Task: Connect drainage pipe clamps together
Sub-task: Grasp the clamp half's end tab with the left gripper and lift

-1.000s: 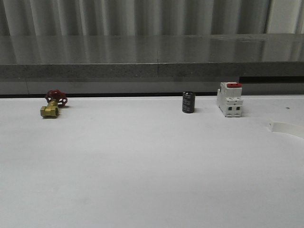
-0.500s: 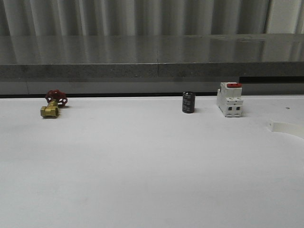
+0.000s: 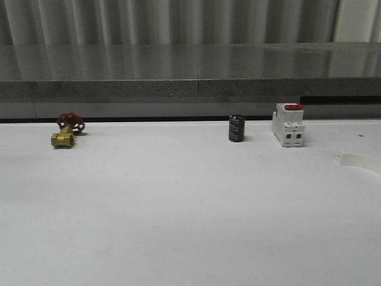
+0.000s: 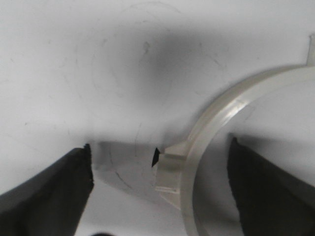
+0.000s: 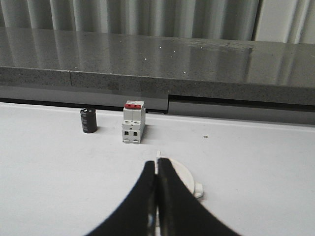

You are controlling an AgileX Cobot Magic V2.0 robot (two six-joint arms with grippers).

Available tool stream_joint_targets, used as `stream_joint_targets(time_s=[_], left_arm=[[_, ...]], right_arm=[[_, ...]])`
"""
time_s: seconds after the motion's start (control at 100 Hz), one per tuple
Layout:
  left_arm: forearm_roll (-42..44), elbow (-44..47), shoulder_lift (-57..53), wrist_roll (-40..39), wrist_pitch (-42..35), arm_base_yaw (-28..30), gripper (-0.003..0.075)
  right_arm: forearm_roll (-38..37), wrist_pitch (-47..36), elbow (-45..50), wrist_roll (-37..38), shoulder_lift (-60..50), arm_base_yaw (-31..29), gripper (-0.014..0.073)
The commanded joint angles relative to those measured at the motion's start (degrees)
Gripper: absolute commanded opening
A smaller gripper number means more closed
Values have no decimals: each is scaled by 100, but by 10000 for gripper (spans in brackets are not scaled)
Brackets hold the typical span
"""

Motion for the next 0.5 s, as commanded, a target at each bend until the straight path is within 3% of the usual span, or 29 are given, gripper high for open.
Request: stream_joint_targets(time_s=[0.0,0.18,0.25,0.49], left_arm=[[-131,-169,-283,-6,-63,-17,377],[-181,-169,-283,-6,35,-17,114],[-194,-169,-283,-6,74,-17,45],[-520,-169,-611,-6,364,-85,20]], right_arm=[[-46,-448,-94,-19,-118,-10,-68],[-46,-448,-94,-19,-118,-10,-68],[-46,-448,-94,-19,-118,-10,-68],[-46,-448,-94,-19,-118,-10,-68]])
